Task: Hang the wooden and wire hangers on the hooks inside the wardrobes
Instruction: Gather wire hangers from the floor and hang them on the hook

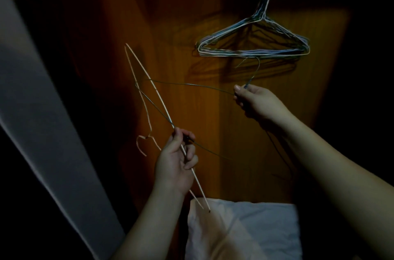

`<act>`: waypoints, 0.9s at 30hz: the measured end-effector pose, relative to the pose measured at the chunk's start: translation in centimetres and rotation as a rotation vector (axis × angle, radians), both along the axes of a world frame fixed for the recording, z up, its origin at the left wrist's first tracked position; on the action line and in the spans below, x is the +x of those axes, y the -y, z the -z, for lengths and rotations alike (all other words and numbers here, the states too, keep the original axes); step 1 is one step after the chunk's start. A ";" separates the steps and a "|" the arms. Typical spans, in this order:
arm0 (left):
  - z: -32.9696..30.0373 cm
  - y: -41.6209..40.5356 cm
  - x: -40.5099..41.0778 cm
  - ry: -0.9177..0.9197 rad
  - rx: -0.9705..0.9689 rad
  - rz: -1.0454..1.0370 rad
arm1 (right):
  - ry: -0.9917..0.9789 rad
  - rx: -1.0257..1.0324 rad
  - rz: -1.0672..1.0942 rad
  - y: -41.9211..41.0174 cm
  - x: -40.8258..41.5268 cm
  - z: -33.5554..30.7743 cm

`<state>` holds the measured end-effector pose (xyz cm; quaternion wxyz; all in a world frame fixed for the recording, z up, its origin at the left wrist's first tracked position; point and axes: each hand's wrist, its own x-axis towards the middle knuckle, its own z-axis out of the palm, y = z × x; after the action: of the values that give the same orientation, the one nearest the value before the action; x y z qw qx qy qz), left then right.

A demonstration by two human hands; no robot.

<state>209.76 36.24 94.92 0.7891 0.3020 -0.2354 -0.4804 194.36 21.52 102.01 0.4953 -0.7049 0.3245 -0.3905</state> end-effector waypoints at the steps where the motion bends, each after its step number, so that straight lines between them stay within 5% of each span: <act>1: 0.0 0.0 -0.1 -0.007 0.010 0.000 | -0.005 -0.021 0.026 0.0 0.1 0.1; 10: 0.4 -0.2 -1.1 -0.018 0.022 -0.001 | -0.037 -0.050 0.051 0.3 -0.4 -0.1; 15: 0.7 0.6 -1.4 0.023 0.017 -0.027 | -0.206 -0.075 -0.051 -0.8 0.1 0.0; 20: 0.2 1.1 -1.7 0.078 0.084 -0.079 | -0.435 -0.223 0.071 -0.9 0.1 -0.9; 27: -0.6 2.6 -1.3 0.029 0.210 -0.196 | -0.298 -0.189 0.206 1.6 -2.5 -2.7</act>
<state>208.48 33.60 95.54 0.7928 0.4112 -0.1648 -0.4186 191.88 19.89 104.70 0.3309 -0.7612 0.4266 -0.3592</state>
